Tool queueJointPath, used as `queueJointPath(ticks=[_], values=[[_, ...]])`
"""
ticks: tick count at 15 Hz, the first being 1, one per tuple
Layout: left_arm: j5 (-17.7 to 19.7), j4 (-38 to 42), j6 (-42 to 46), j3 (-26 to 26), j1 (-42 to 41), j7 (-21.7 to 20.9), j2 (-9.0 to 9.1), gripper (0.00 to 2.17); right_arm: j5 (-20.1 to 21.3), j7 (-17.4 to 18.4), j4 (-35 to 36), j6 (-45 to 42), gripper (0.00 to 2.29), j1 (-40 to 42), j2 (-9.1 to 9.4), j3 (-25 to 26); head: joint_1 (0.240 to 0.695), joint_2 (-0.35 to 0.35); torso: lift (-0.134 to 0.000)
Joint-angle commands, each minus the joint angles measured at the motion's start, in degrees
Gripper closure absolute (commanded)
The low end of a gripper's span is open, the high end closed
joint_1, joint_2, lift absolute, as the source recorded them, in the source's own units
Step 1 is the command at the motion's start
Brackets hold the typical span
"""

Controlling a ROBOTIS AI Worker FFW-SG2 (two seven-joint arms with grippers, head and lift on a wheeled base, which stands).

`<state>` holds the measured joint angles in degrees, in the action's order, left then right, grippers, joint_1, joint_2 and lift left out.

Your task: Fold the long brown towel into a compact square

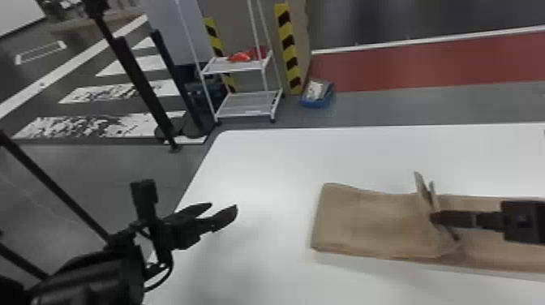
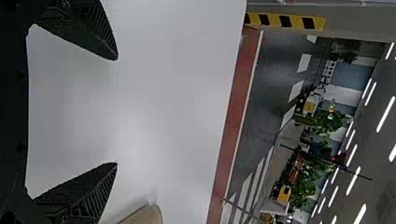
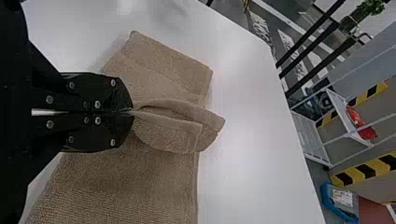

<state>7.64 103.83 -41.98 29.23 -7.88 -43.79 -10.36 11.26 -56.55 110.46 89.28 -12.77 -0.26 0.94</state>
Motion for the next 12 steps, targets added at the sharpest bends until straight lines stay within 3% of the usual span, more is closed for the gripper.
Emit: queueJointPath(ticks=[1,4,6,8,12], values=[[-0.26,0.41,-0.35,-0.14,0.32,-0.07,0.25,0.08,-2.12,-0.05,3.09,0.8,1.34,-1.03,0.31,3.01,0.695,0.336,-0.124],[1.77,0.76,1.76,-0.05,-0.03,0.9,1.92,0.08,-4.41,0.22,4.06,0.8,1.34,2.14,0.31,5.47,0.695,0.308,-0.124],[2.91,1.38,9.5,-1.28,-1.87,1.6,4.64,0.07,-4.85,0.65,3.62,-0.03,1.33,3.54,0.31,6.26,0.695,0.299,-0.124],[3.17,2.61,11.43,-2.33,-2.14,3.44,7.19,0.06,-5.64,0.74,3.79,0.8,1.34,2.75,0.31,8.11,0.695,0.279,-0.124],[3.35,3.22,11.61,-4.62,-2.49,4.76,7.98,0.06,-6.78,0.92,3.97,0.33,1.33,3.72,0.31,10.57,0.695,0.222,-0.124]])
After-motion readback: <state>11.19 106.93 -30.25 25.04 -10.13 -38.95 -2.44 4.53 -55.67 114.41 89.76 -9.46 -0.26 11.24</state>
